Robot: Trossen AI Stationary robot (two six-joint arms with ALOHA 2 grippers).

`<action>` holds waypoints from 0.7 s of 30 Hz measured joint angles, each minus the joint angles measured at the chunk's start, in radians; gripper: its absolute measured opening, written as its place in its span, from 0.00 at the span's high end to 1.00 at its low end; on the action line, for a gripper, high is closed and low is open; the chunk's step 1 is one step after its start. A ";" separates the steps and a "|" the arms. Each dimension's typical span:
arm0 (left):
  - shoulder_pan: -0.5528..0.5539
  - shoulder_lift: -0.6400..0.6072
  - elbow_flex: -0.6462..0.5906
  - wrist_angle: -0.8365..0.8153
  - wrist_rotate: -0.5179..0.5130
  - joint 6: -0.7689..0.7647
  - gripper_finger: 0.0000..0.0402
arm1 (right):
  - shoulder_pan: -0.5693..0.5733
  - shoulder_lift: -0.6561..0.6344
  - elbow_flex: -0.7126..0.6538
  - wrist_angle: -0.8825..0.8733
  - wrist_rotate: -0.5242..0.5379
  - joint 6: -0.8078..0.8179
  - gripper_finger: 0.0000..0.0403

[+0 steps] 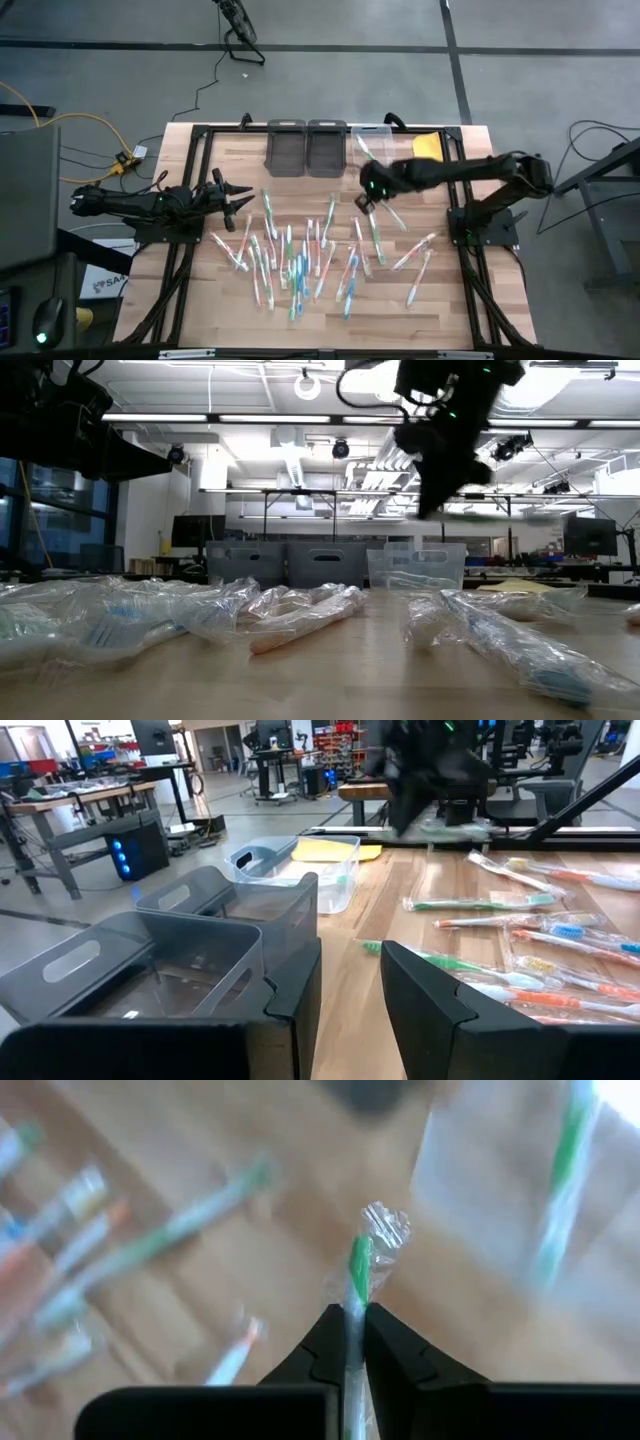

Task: Pick & Place Toothbrushes
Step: Put the green toothbrush into the transparent bin

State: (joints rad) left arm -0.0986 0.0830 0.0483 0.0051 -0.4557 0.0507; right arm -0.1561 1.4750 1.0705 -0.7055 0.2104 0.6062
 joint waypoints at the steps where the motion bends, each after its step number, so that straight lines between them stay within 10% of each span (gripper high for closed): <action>1: 0.000 0.000 0.000 0.000 0.000 -0.002 0.75 | -0.026 0.000 0.027 0.007 0.001 -0.049 0.97; 21: 0.000 0.000 0.000 0.000 0.000 -0.004 0.75 | -0.505 0.139 0.126 0.322 -0.169 -0.434 0.97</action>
State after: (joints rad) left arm -0.0983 0.0834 0.0483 0.0048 -0.4557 0.0463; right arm -0.6614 1.6142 1.1968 -0.3834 0.0415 0.1720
